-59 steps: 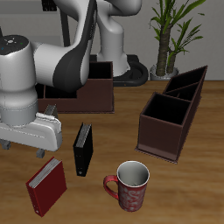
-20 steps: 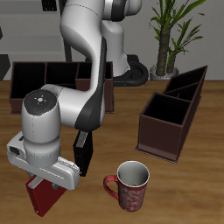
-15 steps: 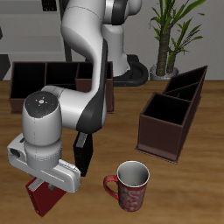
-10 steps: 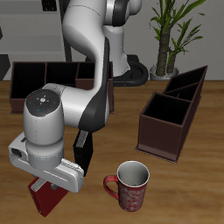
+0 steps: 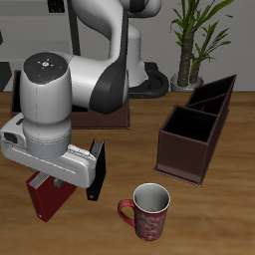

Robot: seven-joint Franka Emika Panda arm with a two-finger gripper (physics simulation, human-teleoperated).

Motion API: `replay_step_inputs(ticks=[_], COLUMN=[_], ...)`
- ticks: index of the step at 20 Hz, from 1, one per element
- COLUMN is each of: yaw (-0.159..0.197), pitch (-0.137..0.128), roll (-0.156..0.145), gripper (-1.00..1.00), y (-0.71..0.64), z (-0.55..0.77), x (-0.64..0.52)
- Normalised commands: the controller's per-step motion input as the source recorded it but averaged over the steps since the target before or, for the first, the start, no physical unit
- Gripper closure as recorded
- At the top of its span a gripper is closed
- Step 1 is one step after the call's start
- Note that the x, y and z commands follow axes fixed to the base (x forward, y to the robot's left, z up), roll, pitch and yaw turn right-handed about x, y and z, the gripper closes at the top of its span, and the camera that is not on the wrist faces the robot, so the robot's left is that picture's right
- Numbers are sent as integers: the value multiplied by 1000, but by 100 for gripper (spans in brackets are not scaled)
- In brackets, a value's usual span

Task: Place the red book into the left desk caddy's back compartment

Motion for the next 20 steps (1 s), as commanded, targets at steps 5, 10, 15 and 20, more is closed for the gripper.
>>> replay_step_inputs(ticks=[5, 10, 15, 20], yaw=[22, 10, -4, 13], pitch=[-53, -61, -37, -39], roll=[-52, -29, -11, -13], gripper=[100, 100, 100, 100], y=[-99, -35, 32, 72], z=[670, 600, 502, 389], x=[-345, -355, -378, -327])
